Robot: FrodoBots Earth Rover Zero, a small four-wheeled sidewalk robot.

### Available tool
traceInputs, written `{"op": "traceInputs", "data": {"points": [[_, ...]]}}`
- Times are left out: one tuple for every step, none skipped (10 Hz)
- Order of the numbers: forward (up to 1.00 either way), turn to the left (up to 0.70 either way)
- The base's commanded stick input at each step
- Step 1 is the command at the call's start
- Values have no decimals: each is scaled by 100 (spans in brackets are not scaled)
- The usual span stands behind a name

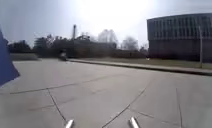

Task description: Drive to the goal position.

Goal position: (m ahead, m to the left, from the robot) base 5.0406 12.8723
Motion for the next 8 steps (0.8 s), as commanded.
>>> {"op": "traceInputs", "data": {"points": [[100, 0], [100, 0], [100, -27], [100, -27], [100, -20], [100, 0], [100, 0], [100, 0]]}}
